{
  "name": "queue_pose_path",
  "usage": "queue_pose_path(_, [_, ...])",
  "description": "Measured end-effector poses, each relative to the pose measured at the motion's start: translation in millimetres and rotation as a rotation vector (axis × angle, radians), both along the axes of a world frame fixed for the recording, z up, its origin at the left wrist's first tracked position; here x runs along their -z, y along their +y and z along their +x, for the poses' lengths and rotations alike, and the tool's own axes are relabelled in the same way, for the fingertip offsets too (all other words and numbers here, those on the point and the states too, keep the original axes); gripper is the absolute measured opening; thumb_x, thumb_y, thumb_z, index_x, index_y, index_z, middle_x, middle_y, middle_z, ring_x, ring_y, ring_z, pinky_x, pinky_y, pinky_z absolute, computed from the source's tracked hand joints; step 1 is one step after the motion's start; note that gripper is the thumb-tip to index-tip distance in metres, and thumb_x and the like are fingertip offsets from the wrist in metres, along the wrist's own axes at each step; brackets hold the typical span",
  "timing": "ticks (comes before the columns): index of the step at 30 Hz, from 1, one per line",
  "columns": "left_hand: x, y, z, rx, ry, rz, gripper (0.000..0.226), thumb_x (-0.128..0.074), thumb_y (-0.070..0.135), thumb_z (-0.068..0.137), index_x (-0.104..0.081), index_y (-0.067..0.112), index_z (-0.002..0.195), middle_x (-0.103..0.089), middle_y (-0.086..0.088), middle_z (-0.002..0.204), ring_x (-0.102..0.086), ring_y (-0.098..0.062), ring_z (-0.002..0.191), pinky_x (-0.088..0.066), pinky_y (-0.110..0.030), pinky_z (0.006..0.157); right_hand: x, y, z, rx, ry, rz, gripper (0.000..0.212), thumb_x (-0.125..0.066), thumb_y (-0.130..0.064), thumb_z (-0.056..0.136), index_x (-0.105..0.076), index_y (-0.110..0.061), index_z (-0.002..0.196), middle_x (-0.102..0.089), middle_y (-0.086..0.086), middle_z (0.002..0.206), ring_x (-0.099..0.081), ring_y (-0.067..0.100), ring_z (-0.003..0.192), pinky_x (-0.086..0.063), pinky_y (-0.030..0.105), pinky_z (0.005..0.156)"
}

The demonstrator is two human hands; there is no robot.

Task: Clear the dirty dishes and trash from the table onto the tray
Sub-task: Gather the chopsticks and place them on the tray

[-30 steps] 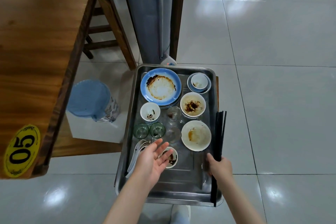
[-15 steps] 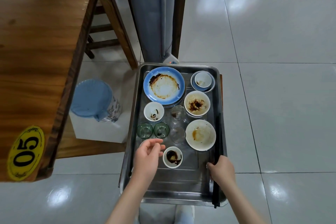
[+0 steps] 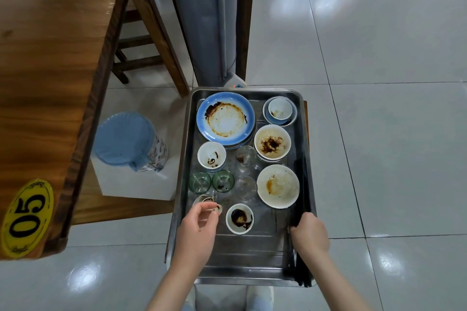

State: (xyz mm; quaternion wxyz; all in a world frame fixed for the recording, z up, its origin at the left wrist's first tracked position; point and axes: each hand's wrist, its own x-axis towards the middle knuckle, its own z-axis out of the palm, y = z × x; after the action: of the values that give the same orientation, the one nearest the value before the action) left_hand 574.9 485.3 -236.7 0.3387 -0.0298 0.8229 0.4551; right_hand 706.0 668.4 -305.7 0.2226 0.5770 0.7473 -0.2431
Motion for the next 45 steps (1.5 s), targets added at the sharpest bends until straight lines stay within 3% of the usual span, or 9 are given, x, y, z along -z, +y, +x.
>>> queue_pose_path(11, [13,-8,5,0.05,-0.044,-0.055,0.012,-0.058,0.023,0.092,-0.061,0.034,0.095,-0.063,0.017,0.1,-0.058,-0.004,0.095,-0.047,-0.022,0.077,0,6,-4,-0.256,-0.135,0.114,0.016,-0.051,-0.013,0.085,-0.039,-0.017,0.075,-0.047,-0.003,0.077,-0.049,0.021,0.066,-0.03,0.023,0.047])
queue_pose_path(14, [12,-9,7,0.054,-0.041,-0.044,0.012,-0.058,0.022,0.092,-0.061,0.033,0.095,-0.066,0.014,0.1,-0.06,-0.005,0.096,-0.048,-0.024,0.079,-1,8,-3,-0.314,-0.136,0.193,0.015,-0.049,-0.016,0.088,-0.035,-0.016,0.083,-0.059,-0.004,0.08,-0.061,0.02,0.071,-0.028,0.023,0.046])
queue_pose_path(17, [9,-10,5,0.062,-0.032,-0.037,0.012,-0.057,0.022,0.092,-0.061,0.032,0.095,-0.065,0.014,0.1,-0.059,-0.005,0.096,-0.048,-0.021,0.077,-1,8,-3,-0.344,-0.091,0.245,0.023,-0.05,-0.023,0.09,-0.031,-0.015,0.101,-0.062,-0.003,0.084,-0.065,0.02,0.075,-0.03,0.024,0.046])
queue_pose_path(21, [6,-8,1,0.041,-0.018,-0.027,0.012,-0.057,0.02,0.092,-0.062,0.03,0.093,-0.065,0.013,0.1,-0.059,-0.007,0.095,-0.048,-0.023,0.077,3,5,-2,-0.37,-0.06,0.24,0.061,-0.047,-0.016,0.091,-0.013,-0.015,0.142,-0.06,-0.001,0.084,-0.053,0.02,0.061,-0.034,0.025,0.047])
queue_pose_path(27, [7,-8,0,0.045,-0.036,-0.032,0.01,-0.057,0.023,0.092,-0.061,0.032,0.094,-0.064,0.015,0.1,-0.059,-0.006,0.095,-0.05,-0.024,0.079,0,5,-3,-0.288,0.07,0.23,0.069,-0.042,-0.025,0.097,0.001,-0.016,0.15,-0.064,0.001,0.081,-0.045,0.019,0.06,-0.035,0.027,0.051])
queue_pose_path(31, [8,-10,2,0.051,-0.061,-0.031,0.011,-0.056,0.023,0.093,-0.06,0.033,0.096,-0.065,0.014,0.102,-0.06,-0.007,0.098,-0.05,-0.026,0.083,-3,4,-1,-0.302,0.011,0.24,0.074,-0.044,-0.023,0.095,0.006,-0.016,0.149,-0.051,-0.003,0.07,-0.044,0.016,0.056,-0.033,0.024,0.048])
queue_pose_path(35, [8,-10,4,0.058,-0.063,-0.033,0.012,-0.057,0.024,0.093,-0.06,0.034,0.096,-0.064,0.017,0.102,-0.059,-0.004,0.097,-0.048,-0.024,0.081,-3,1,5,-0.32,-0.013,0.216,0.074,-0.046,-0.024,0.094,0.002,-0.018,0.15,-0.05,-0.003,0.073,-0.044,0.017,0.059,-0.033,0.025,0.049])
queue_pose_path(41, [3,-8,3,0.065,-0.049,-0.027,0.011,-0.057,0.024,0.093,-0.06,0.033,0.096,-0.063,0.019,0.099,-0.057,-0.001,0.094,-0.045,-0.016,0.072,-3,6,8,-0.289,0.128,0.137,0.07,-0.057,-0.025,0.089,-0.019,-0.027,0.148,-0.062,0.002,0.095,-0.06,0.023,0.083,-0.04,0.028,0.058])
queue_pose_path(45, [-1,-7,0,0.053,-0.022,-0.009,0.012,-0.057,0.022,0.092,-0.062,0.033,0.093,-0.064,0.019,0.097,-0.059,-0.002,0.093,-0.047,-0.02,0.074,-7,10,6,-0.29,0.123,0.121,0.068,-0.06,-0.03,0.089,-0.025,-0.021,0.147,-0.064,0.004,0.107,-0.061,0.024,0.096,-0.043,0.03,0.067])
